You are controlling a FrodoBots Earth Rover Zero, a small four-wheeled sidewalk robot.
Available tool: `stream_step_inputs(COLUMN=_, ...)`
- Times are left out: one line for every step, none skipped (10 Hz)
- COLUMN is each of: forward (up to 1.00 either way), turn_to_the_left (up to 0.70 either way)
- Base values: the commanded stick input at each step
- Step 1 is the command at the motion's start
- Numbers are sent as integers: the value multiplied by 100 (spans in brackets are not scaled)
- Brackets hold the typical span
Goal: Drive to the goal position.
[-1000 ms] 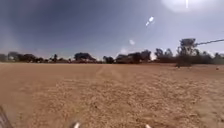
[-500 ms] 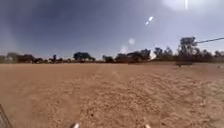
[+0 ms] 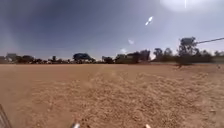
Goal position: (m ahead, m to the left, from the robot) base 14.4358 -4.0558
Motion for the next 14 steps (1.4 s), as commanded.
stream_step_inputs(forward=45, turn_to_the_left=0)
stream_step_inputs(forward=45, turn_to_the_left=0)
stream_step_inputs(forward=45, turn_to_the_left=0)
stream_step_inputs(forward=45, turn_to_the_left=0)
stream_step_inputs(forward=45, turn_to_the_left=0)
stream_step_inputs(forward=45, turn_to_the_left=0)
stream_step_inputs(forward=45, turn_to_the_left=0)
stream_step_inputs(forward=45, turn_to_the_left=0)
stream_step_inputs(forward=45, turn_to_the_left=0)
stream_step_inputs(forward=45, turn_to_the_left=0)
stream_step_inputs(forward=45, turn_to_the_left=0)
stream_step_inputs(forward=45, turn_to_the_left=0)
stream_step_inputs(forward=45, turn_to_the_left=0)
stream_step_inputs(forward=45, turn_to_the_left=0)
